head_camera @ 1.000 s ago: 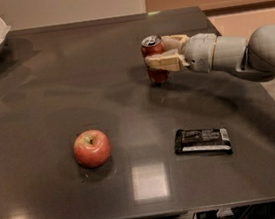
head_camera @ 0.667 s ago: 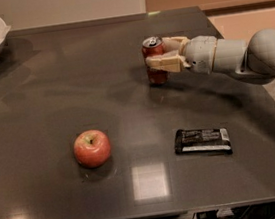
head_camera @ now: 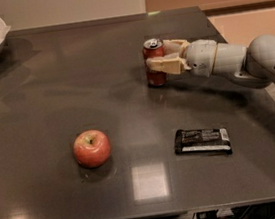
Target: Place coke can upright
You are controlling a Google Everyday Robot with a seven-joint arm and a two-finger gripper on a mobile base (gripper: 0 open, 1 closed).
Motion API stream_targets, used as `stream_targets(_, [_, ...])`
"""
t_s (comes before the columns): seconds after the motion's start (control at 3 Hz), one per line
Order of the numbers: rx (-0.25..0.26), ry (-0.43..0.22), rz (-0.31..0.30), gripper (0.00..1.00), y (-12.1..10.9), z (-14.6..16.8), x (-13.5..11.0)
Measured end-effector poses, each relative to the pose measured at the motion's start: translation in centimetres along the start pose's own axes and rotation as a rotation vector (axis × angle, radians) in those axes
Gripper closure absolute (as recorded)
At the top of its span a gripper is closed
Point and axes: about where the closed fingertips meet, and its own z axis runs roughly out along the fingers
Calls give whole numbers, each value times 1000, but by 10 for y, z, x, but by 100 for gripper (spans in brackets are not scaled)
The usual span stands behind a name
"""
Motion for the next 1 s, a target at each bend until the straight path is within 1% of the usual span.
stream_targets(0.33, [5,-20,28,13,1,0,3])
stream_targets(0.67, [0,-20,26,0,2,2,2])
stream_targets(1.0, [0,-20,26,0,2,2,2])
